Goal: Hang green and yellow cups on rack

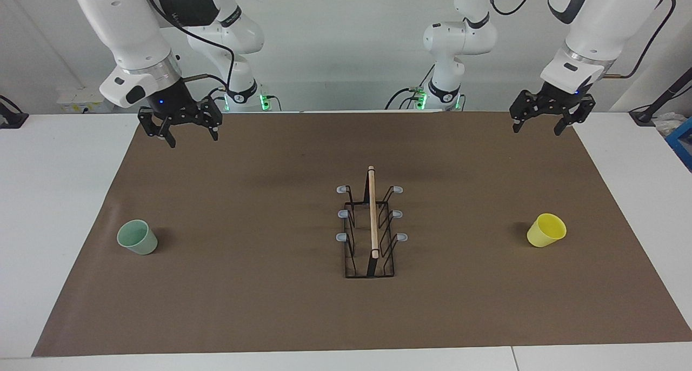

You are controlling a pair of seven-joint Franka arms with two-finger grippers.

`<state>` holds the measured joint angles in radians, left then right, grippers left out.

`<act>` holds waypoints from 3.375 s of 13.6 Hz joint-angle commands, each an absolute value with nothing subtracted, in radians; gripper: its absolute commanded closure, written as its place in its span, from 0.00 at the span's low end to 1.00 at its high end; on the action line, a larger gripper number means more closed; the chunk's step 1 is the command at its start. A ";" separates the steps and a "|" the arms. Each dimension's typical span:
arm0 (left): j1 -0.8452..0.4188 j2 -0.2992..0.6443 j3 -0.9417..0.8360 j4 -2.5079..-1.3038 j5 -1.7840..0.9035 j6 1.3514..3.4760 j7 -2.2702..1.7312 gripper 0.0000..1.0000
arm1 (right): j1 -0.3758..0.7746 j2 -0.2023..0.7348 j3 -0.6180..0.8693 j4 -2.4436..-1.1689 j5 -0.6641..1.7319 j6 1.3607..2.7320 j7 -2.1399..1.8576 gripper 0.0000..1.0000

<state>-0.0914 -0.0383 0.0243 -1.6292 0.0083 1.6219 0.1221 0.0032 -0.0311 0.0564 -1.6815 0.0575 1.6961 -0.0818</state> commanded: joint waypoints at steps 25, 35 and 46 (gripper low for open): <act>-0.092 -0.067 0.037 -1.663 -0.003 1.612 0.087 0.00 | 0.012 0.000 0.048 -1.765 -0.061 1.791 -0.129 0.00; -0.092 0.014 0.081 -1.622 -0.121 1.612 -0.061 0.00 | 0.035 0.104 0.064 -1.796 -0.303 1.804 -0.335 0.00; -0.110 0.320 0.294 -1.427 -0.395 1.623 -0.598 0.01 | 0.114 0.195 0.066 -1.853 -0.758 1.776 -0.801 0.00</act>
